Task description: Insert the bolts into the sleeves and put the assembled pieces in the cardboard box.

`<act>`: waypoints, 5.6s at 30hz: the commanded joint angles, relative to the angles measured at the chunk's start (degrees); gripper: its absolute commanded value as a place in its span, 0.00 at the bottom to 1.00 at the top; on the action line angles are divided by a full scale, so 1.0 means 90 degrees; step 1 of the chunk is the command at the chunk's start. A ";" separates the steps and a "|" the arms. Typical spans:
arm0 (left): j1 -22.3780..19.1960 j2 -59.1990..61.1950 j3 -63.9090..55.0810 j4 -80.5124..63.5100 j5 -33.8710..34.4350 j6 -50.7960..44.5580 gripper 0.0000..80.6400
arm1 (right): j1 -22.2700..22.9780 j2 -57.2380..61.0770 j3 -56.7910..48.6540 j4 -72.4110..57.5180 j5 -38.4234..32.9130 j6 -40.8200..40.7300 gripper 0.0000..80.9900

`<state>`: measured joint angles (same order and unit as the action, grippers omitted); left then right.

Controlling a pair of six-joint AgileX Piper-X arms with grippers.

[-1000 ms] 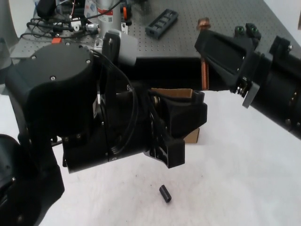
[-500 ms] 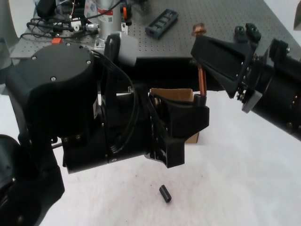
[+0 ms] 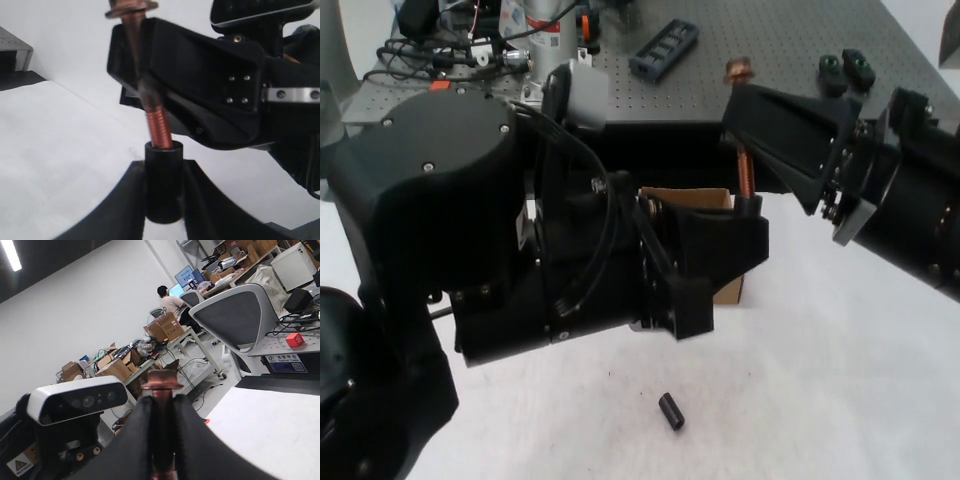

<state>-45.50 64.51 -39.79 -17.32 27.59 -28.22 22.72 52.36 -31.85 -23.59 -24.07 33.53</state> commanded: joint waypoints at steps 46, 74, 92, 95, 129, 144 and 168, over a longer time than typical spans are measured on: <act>0.1587 0.5576 -0.4847 0.1794 -0.1568 0.1303 0.01 | -0.3430 -0.1117 -0.0018 0.5106 -0.3399 0.1930 0.09; 0.1600 0.7909 -0.8321 0.5939 -0.1695 0.1324 0.39 | -0.2610 -0.0647 -0.0036 0.7818 0.0341 -0.2175 0.14; 0.1898 0.3609 -0.5360 0.6417 -0.4082 0.2701 0.25 | 0.0139 0.3539 -0.2371 0.7359 0.1659 -0.3445 0.29; 0.1923 0.2699 -0.4005 0.6046 -0.3847 0.2635 0.25 | 0.0469 0.4317 -0.2894 0.7357 0.1883 -0.3725 0.29; 0.1923 0.0417 -0.1528 0.6083 -0.2789 0.2362 0.25 | 0.0784 0.6507 -0.4261 0.7875 0.2995 -0.4237 0.10; 0.0685 0.2062 -0.1571 0.5530 -0.1065 0.4526 0.46 | -0.0956 0.2508 -0.2322 0.8379 0.2371 -0.3938 0.10; -0.0962 0.5177 -0.3639 0.6199 -0.2026 0.6360 0.35 | -0.1512 -0.1179 -0.0284 0.9165 0.1936 -0.2963 0.10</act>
<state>-53.98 110.77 -71.55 37.71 10.14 27.94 9.47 43.24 -34.32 58.96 -6.05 6.58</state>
